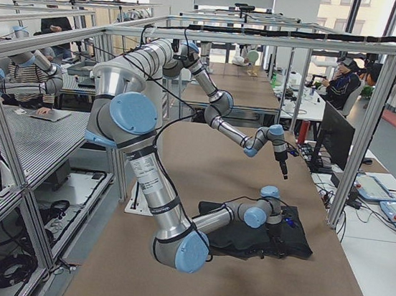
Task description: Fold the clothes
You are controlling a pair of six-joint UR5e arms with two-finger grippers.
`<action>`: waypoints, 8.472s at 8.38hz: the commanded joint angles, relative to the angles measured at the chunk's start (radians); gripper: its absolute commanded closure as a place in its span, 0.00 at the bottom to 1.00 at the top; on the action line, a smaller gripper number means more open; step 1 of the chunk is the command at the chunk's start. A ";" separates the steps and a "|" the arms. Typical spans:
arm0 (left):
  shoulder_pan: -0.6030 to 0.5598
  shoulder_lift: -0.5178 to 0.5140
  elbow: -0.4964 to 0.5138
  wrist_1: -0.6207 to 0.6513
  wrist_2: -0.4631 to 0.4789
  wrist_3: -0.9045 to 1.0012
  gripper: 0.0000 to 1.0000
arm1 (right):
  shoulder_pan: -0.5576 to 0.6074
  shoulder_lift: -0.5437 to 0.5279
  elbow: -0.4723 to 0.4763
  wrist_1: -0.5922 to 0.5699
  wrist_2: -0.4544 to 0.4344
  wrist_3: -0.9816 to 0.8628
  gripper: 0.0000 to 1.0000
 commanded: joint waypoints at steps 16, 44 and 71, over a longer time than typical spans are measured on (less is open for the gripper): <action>0.008 0.065 -0.120 0.002 -0.003 -0.064 0.05 | 0.073 -0.114 0.103 0.111 0.111 0.132 0.07; 0.340 0.443 -0.654 -0.044 0.167 -0.445 0.05 | -0.019 -0.213 0.354 0.123 0.101 0.365 0.06; 0.783 0.562 -0.773 -0.047 0.684 -1.108 1.00 | -0.336 -0.252 0.487 0.123 -0.186 1.139 0.07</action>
